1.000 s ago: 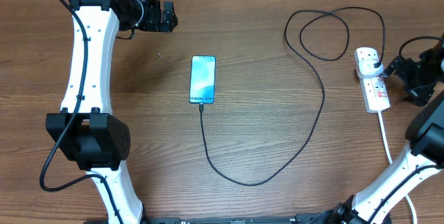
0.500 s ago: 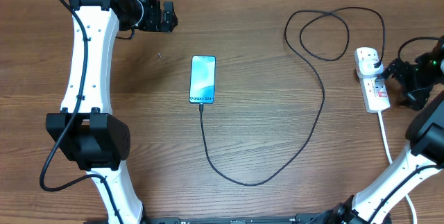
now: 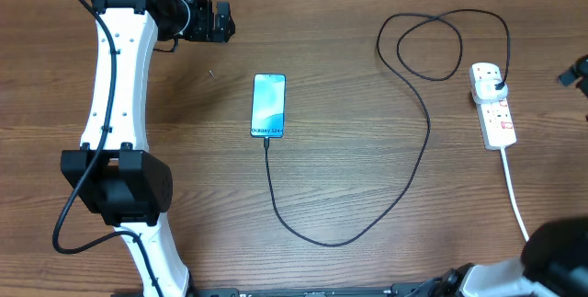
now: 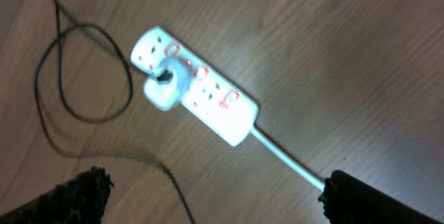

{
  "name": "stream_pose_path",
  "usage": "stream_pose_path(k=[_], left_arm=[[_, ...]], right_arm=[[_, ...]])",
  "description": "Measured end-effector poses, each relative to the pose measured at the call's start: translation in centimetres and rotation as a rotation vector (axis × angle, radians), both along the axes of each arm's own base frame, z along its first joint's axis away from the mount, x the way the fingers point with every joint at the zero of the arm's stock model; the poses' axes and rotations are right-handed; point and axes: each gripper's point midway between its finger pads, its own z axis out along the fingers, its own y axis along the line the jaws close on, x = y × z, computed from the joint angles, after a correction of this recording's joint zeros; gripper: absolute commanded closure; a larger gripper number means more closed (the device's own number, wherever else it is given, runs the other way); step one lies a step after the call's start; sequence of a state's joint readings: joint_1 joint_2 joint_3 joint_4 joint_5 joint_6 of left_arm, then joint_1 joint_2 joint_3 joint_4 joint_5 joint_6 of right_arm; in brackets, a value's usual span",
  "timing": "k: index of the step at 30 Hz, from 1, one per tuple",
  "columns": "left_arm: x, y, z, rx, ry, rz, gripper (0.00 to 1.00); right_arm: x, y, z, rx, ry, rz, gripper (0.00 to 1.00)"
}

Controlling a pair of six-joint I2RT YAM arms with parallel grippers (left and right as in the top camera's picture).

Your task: Plug charger to phone and switch on socket

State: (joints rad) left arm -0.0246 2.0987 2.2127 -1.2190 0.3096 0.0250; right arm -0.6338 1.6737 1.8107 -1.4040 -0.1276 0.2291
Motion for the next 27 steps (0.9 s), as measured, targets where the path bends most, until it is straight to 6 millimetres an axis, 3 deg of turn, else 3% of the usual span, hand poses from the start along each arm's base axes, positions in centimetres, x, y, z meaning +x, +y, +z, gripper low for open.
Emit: stream_pose_path(k=[5,13,16,24,27], left_arm=[[0.0,0.0,0.0,0.000,0.000,0.000,0.00],[0.0,0.0,0.0,0.002,0.000,0.001,0.00],[0.0,0.1,0.0,0.003,0.000,0.002,0.00],[0.0,0.1,0.0,0.003,0.000,0.002,0.00],[0.0,0.1,0.0,0.003,0.000,0.002,0.00]], right_arm=[[-2.2,3.3,2.6,-0.031,-0.038,0.039,0.00],[-6.6,14.8,5.0,-0.101,-0.239,0.323,0.00],[-8.9,17.3,4.5,-0.103,-0.293,0.385,0.00],[-15.1,20.6,1.8,-0.003,-0.278,0.427,0.00],[-15.9,21.5,1.3,0.058,-0.244,0.439,0.00]])
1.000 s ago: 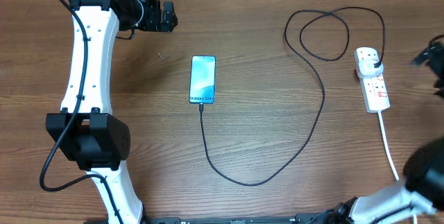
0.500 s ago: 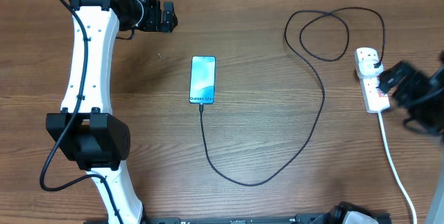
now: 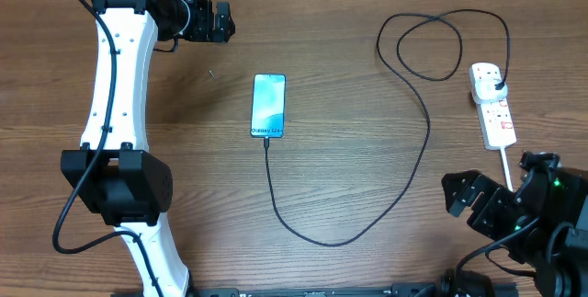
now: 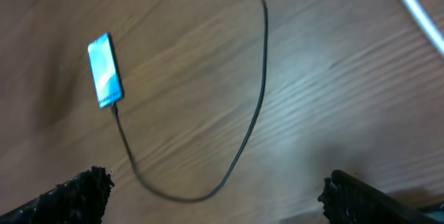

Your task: Plug charger to phone and switch on socket

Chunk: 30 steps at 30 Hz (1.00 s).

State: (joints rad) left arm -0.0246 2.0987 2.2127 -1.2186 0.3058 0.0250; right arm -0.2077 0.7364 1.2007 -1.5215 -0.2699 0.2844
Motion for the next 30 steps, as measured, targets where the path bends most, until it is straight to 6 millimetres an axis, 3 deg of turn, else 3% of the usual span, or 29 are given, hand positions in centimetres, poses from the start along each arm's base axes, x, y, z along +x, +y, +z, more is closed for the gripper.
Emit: stream_pose_path(k=[24,30], left_arm=[[-0.01,0.00,0.00,0.000,0.000,0.000,0.00],[-0.01,0.00,0.00,0.000,0.000,0.000,0.00]], right_arm=[[-0.15,0.52,0.00,-0.005,-0.006,0.060,0.00],[0.58,0.62,0.71,-0.021,-0.063,0.092,0.00]])
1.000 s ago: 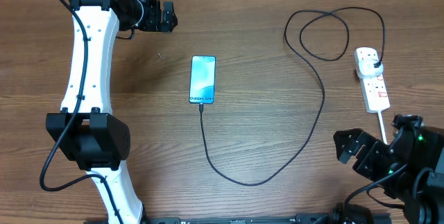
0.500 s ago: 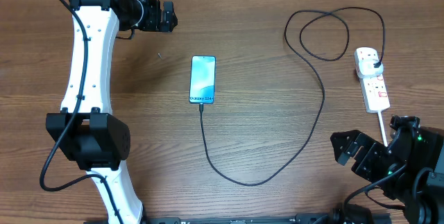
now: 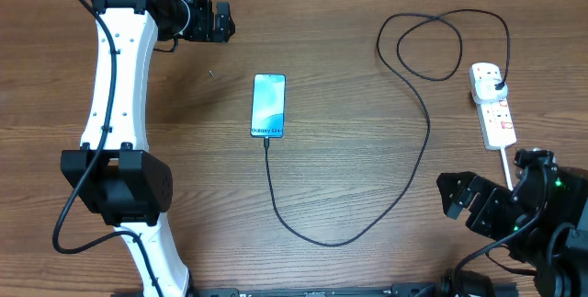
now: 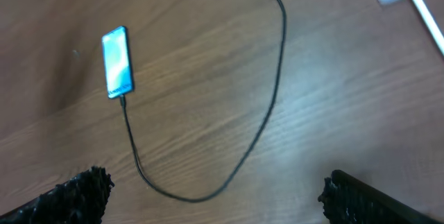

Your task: Plug charger to phone and switch on socket

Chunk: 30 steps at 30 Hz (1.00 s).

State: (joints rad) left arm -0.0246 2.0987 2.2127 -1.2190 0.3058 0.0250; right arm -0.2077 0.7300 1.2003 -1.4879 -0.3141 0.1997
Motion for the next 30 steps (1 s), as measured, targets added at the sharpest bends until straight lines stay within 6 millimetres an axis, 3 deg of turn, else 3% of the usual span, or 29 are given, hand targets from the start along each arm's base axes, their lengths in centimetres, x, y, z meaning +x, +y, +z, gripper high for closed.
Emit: stream_pose_path(k=[10,19,27,30], left_arm=[[0.0,0.0,0.0,0.000,0.000,0.000,0.00],[0.0,0.0,0.0,0.000,0.000,0.000,0.00],[0.0,0.0,0.0,0.000,0.000,0.000,0.00],[0.0,0.0,0.0,0.000,0.000,0.000,0.00]], right_arm=[[-0.6,0.9,1.3,-0.044,-0.188,0.082,0.00],[1.7,1.6,-0.2,-0.063,-0.282,0.175,0.00],[2.2,4.1,-0.5,-0.116,-0.614,0.324,0.00],[3.1,4.5,-1.6,-0.128,-0.689,0.344,0.00]])
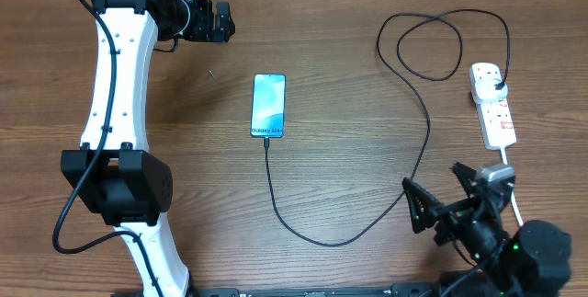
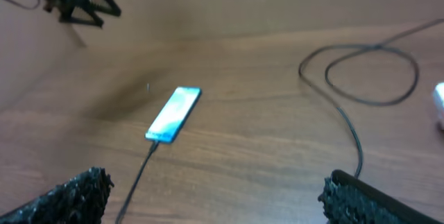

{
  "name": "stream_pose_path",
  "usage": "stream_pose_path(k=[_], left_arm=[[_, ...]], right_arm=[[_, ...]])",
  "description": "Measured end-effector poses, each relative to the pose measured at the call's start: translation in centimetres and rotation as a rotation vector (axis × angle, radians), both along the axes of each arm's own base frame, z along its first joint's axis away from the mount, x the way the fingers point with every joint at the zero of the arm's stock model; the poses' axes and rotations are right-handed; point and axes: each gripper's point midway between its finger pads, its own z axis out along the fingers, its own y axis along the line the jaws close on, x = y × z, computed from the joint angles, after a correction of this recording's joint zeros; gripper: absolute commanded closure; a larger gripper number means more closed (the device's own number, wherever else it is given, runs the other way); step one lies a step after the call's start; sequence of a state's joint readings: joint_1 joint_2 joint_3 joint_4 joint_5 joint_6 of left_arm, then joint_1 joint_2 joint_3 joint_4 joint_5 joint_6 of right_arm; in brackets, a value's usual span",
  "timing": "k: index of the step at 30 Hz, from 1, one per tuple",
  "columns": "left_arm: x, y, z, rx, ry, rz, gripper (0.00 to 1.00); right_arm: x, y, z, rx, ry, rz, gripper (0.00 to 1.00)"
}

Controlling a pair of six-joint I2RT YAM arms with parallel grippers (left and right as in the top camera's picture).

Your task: Plug charger to phone and switch on socket

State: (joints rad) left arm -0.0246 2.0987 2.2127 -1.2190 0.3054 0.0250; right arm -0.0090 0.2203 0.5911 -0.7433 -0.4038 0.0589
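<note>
The phone (image 1: 268, 105) lies face up mid-table with its screen lit, also seen in the right wrist view as the phone (image 2: 175, 113). The black charger cable (image 1: 276, 200) meets its near end, loops across the table and ends at a white plug (image 1: 494, 80) in the white power strip (image 1: 499, 124). My right gripper (image 1: 443, 196) hovers at the front right, open and empty, well short of the strip; in its own view the right gripper (image 2: 218, 203) faces the phone. My left gripper (image 1: 209, 21) is at the far left, open, holding nothing.
The cable makes a loop (image 1: 432, 47) at the back right between phone and strip. The strip's white lead (image 1: 507, 170) runs toward the front edge beside my right arm. The left arm's white link (image 1: 115, 85) stretches along the left side.
My right gripper has shifted left along the front edge. Its camera now looks across the table at the phone instead of down on it. Phone, cable, strip and left arm are unchanged.
At first my right gripper stood open over the power strip at the right edge. Then it was back at the front right corner, the strip almost out of its view. It stayed there, and now sits further left. The phone stayed lit with the cable at its end throughout.
</note>
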Motion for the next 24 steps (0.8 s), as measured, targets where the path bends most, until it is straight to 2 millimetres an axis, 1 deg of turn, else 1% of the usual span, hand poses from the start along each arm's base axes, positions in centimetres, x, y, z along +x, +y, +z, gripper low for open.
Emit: stream_pose_path(k=[3,7,12,16,21,23,24], left_arm=[[0.0,0.0,0.0,0.000,0.000,0.000,0.00],[0.0,0.0,0.0,0.000,0.000,0.000,0.00],[0.0,0.0,0.0,0.000,0.000,0.000,0.00],[0.0,0.0,0.0,0.000,0.000,0.000,0.00],[0.0,0.0,0.0,0.000,0.000,0.000,0.00],[0.0,0.0,0.0,0.000,0.000,0.000,0.00],[0.0,0.0,0.0,0.000,0.000,0.000,0.00]], right_arm=[[0.7,0.1,-0.8,0.000,-0.051,0.003,0.00],[1.5,0.0,-1.1,-0.005,-0.153,-0.001,0.00],[2.0,-0.2,-0.9,-0.011,-0.270,-0.018,0.00],[2.6,-0.6,-1.1,-0.014,-0.320,-0.048,0.00],[3.5,-1.5,-0.3,-0.015,-0.418,-0.101,0.00],[3.8,-1.7,-0.4,-0.014,-0.440,-0.118,0.00],[4.0,-1.8,-0.8,-0.015,-0.445,-0.127,0.00]])
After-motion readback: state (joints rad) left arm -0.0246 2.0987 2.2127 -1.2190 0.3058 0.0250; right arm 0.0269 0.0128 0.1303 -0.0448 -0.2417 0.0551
